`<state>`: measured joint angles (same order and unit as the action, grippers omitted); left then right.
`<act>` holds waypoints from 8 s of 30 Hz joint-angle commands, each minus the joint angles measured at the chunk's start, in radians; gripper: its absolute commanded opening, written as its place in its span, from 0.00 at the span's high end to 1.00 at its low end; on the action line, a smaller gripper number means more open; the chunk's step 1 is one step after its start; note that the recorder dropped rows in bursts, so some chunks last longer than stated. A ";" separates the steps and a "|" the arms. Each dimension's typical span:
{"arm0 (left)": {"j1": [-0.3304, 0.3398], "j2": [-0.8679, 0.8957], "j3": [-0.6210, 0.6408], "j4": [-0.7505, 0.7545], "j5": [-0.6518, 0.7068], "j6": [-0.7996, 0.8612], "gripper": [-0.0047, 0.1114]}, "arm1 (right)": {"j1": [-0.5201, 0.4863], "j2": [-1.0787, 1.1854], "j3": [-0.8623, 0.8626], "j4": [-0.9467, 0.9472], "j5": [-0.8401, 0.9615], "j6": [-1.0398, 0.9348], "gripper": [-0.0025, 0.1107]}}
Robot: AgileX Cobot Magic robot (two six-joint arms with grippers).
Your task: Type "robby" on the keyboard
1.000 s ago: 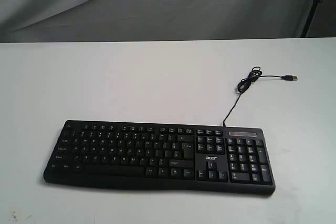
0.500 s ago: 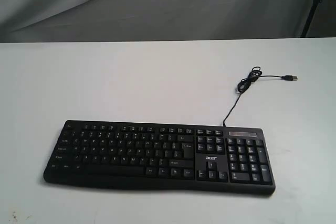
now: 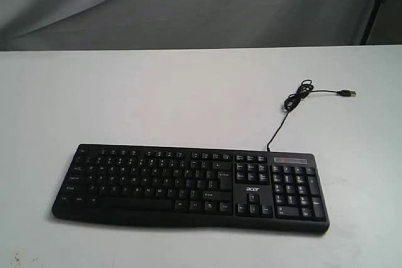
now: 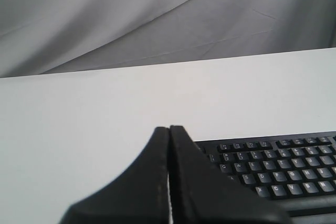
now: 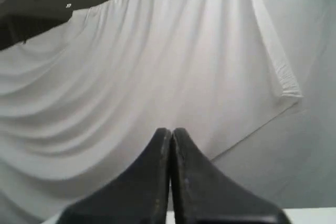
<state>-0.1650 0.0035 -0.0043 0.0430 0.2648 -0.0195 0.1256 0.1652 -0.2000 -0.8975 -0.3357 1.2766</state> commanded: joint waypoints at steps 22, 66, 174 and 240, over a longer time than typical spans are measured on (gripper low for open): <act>-0.006 -0.003 0.004 0.005 -0.005 -0.003 0.96 | 0.068 1.170 -0.675 -0.791 -0.481 0.345 0.98; -0.006 -0.003 0.004 0.005 -0.005 -0.003 0.96 | 0.665 1.794 -1.046 -0.847 0.072 0.416 0.98; -0.006 -0.003 0.004 0.005 -0.005 -0.003 0.96 | 0.733 2.054 -1.338 1.228 0.707 -1.796 0.98; -0.006 -0.003 0.004 0.005 -0.005 -0.003 0.96 | 0.639 1.785 -0.972 1.092 0.624 -1.649 0.98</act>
<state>-0.1650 0.0035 -0.0043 0.0430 0.2648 -0.0195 0.7683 1.9616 -1.1767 0.1888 0.2874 -0.3754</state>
